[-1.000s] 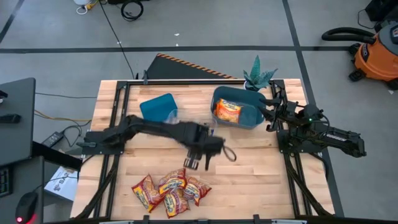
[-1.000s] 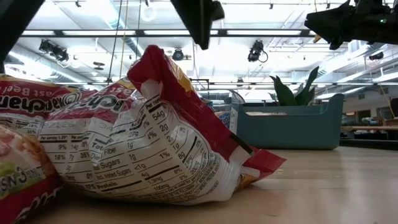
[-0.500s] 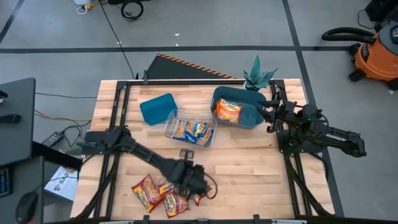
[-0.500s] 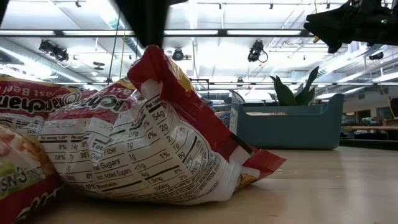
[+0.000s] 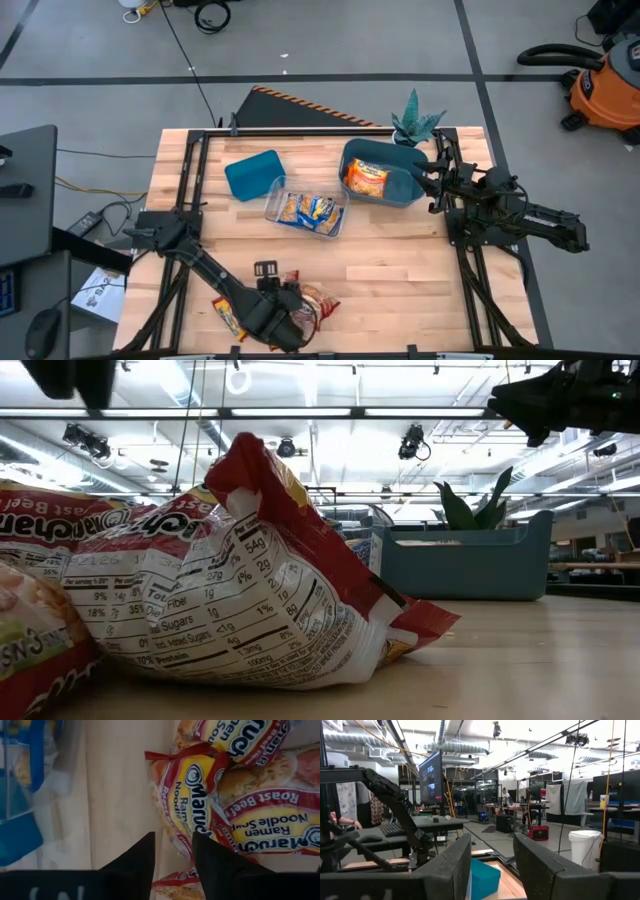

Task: Sort Maruchan noodles
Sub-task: Put the red noodle pack into the left small blue bin

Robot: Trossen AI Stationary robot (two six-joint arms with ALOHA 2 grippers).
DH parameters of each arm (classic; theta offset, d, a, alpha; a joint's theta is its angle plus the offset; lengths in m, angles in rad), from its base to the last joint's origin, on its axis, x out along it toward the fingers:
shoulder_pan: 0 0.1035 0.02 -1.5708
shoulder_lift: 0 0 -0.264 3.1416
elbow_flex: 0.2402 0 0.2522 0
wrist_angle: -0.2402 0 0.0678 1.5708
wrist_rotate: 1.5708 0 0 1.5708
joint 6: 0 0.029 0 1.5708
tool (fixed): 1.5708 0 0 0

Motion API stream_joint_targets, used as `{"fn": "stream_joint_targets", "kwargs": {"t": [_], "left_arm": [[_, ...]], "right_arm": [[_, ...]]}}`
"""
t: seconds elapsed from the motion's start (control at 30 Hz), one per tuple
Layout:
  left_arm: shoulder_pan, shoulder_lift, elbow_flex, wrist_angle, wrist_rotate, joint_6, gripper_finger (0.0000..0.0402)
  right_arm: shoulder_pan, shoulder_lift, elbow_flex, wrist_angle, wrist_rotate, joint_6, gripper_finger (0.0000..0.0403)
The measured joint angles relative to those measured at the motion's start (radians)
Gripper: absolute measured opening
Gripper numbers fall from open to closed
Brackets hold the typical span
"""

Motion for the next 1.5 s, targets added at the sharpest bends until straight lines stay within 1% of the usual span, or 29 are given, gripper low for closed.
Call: {"fn": "stream_joint_targets", "kwargs": {"t": [0.1,0.27,0.33,0.4,0.47,0.6,0.73,0.83,0.97,1.07,1.17,1.27,1.33,1.4,1.5], "left_arm": [[-0.013,-0.016,-0.001,-0.01,-0.029,-0.026,0.0113],[-0.038,-0.067,-0.004,-0.03,-0.128,-0.083,0.0073],[-0.052,-0.104,-0.055,-0.024,-0.169,-0.119,0.0058],[-0.066,-0.153,-0.143,-0.013,-0.186,-0.18,0.0045],[-0.085,-0.206,-0.269,0.031,-0.181,-0.234,0.0033],[-0.097,-0.354,-0.506,0.189,-0.143,-0.33,0.0016],[-0.088,-0.514,-0.708,0.329,-0.098,-0.449,0.0011],[-0.084,-0.622,-0.83,0.393,-0.08,-0.588,0.0014],[-0.083,-0.715,-0.968,0.44,-0.069,-0.838,0.0034],[-0.076,-0.752,-1.046,0.551,-0.02,-0.935,0.0069],[-0.062,-0.754,-1.109,0.708,0.021,-0.958,0.0118],[-0.043,-0.752,-1.153,0.838,0.064,-0.931,0.0171],[-0.03,-0.749,-1.167,0.857,0.088,-0.929,0.0201],[-0.027,-0.749,-1.173,0.853,0.106,-0.928,0.0222],[-0.029,-0.747,-1.182,0.841,0.128,-0.917,0.0235]], "right_arm": [[0.0,0.0,0.0,-0.002,-0.001,0.001,0.0153],[0.0,0.0,0.0,-0.007,-0.008,0.001,0.0153],[0.0,0.0,0.0,-0.008,-0.009,0.001,0.0153],[0.0,0.0,0.0,-0.008,-0.009,0.001,0.0153],[0.0,0.0,0.0,-0.008,-0.009,0.0,0.0153],[0.0,0.0,0.0,-0.007,-0.007,0.0,0.0153],[0.0,0.0,0.0,-0.007,-0.004,-0.001,0.0153],[0.0,0.0,0.0,-0.007,-0.003,-0.002,0.0153],[0.0,0.0,0.0,-0.006,-0.002,-0.008,0.0153],[0.0,0.0,0.0,-0.005,-0.001,-0.01,0.0153],[0.0,0.0,0.0,0.001,0.0,-0.01,0.0153],[0.0,0.0,0.0,0.003,0.002,-0.01,0.0153],[0.0,0.0,0.0,0.009,0.006,-0.01,0.0153],[0.0,0.0,0.0,0.009,0.017,-0.01,0.0153],[0.0,0.0,0.0,0.009,0.027,-0.01,0.0153]]}}
